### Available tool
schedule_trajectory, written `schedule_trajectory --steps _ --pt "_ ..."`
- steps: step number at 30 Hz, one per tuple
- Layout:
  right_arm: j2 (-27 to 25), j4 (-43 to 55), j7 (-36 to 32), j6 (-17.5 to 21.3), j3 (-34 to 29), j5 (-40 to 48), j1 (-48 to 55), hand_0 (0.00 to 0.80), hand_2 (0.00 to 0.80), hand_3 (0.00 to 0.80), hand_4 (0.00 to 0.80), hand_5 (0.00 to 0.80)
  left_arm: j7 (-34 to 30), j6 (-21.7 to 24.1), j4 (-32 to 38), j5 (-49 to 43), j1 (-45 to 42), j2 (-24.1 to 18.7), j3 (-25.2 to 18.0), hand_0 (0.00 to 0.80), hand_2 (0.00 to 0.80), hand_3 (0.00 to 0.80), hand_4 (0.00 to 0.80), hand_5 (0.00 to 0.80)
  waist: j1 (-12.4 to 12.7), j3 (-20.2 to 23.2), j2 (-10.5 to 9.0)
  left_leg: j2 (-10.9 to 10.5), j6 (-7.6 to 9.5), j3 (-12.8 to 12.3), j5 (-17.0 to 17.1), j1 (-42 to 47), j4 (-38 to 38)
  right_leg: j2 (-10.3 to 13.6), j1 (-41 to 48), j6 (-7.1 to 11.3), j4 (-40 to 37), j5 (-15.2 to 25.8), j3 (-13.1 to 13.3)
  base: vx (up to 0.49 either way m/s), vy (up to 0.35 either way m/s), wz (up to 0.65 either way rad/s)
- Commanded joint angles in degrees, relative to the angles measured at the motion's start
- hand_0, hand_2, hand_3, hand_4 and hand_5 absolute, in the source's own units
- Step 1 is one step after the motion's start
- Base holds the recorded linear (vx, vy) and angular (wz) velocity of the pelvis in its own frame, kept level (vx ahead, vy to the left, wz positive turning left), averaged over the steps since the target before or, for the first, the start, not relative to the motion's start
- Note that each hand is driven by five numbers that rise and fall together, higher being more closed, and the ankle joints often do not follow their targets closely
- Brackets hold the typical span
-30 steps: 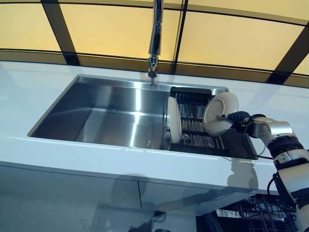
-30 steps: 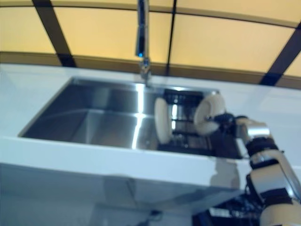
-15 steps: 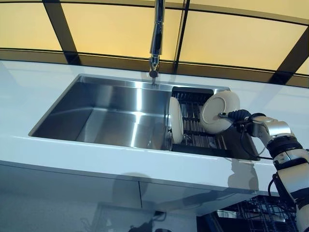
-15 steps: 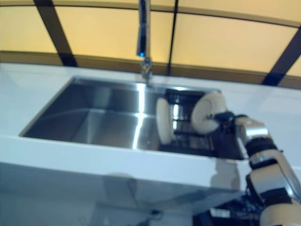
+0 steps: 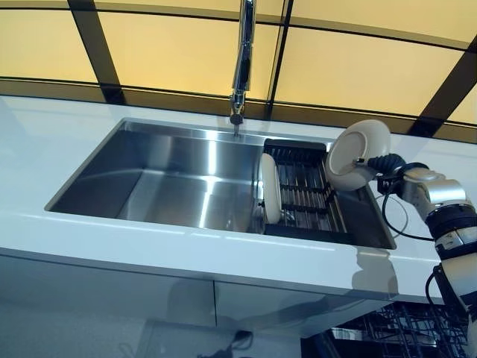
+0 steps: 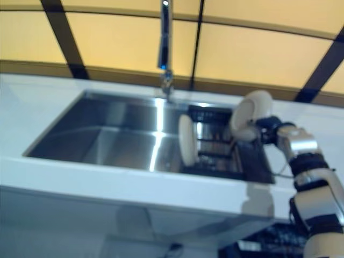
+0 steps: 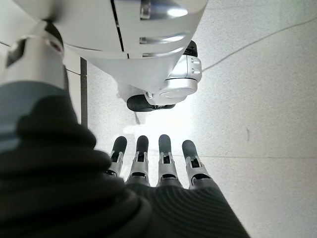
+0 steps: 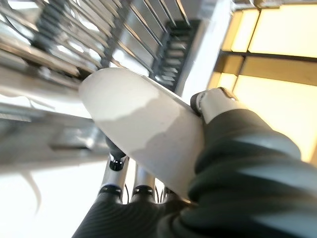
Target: Take plates into dishwasher
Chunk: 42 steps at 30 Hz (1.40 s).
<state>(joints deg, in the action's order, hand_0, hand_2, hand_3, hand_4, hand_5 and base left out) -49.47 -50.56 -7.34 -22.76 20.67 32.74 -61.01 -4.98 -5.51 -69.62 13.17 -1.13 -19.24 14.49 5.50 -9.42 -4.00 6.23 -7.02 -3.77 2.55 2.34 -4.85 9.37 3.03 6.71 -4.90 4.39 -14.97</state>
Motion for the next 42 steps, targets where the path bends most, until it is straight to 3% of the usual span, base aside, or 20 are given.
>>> schedule_trajectory --steps 1,12,21,34,42 --pt "-5.7 1.1 2.0 4.7 2.2 1.1 -7.1 0.800 0.800 0.800 0.800 0.800 -0.1 -0.2 -3.2 -0.7 0.2 0.4 4.0 0.000 0.000 0.000 0.000 0.000 -0.2 5.2 -1.52 -0.6 0.83 -4.1 -1.1 2.1 -0.2 2.0 0.9 2.18 -0.1 1.1 1.5 0.000 0.050 -0.08" --pt "-11.4 2.8 3.3 6.1 4.4 0.1 -9.8 0.800 0.800 0.800 0.800 0.800 0.4 -1.0 -3.9 -0.8 0.9 -0.1 2.9 0.000 0.000 0.000 0.000 0.000 -2.2 7.4 -3.33 -0.6 1.44 -6.5 -1.9 3.8 -0.2 1.8 0.9 2.95 -0.1 2.0 3.2 -0.016 0.030 -0.07" --pt "-17.4 1.7 0.5 6.5 6.2 -1.1 -11.2 0.800 0.800 0.800 0.800 0.800 0.9 -1.8 -4.2 -1.2 1.6 -1.0 1.8 0.000 0.000 0.000 0.000 0.000 -4.7 8.3 -4.12 -0.1 1.74 -8.7 -2.2 4.9 -0.2 1.3 0.2 3.44 -0.1 3.0 5.3 -0.005 0.015 -0.15" --pt "-25.6 2.1 -5.2 8.3 2.8 -7.2 -3.9 0.800 0.800 0.800 0.800 0.800 -0.1 -2.3 -4.1 -3.4 2.6 -1.2 1.6 0.000 0.000 0.000 0.000 0.000 -9.1 9.0 -4.80 0.6 2.15 -11.7 -3.0 6.1 0.2 0.2 -1.8 3.69 0.3 3.7 9.4 0.007 0.000 -0.18" --pt "-28.0 3.6 -8.5 9.2 -1.8 -10.9 4.7 0.800 0.800 0.800 0.800 0.800 0.2 -3.0 -3.8 -4.7 2.9 -1.2 1.0 0.000 0.000 0.000 0.000 0.000 -11.2 8.6 -4.74 0.8 2.51 -12.8 -3.6 6.6 0.5 -0.2 -2.6 3.78 0.7 3.8 11.5 0.012 -0.010 -0.16"
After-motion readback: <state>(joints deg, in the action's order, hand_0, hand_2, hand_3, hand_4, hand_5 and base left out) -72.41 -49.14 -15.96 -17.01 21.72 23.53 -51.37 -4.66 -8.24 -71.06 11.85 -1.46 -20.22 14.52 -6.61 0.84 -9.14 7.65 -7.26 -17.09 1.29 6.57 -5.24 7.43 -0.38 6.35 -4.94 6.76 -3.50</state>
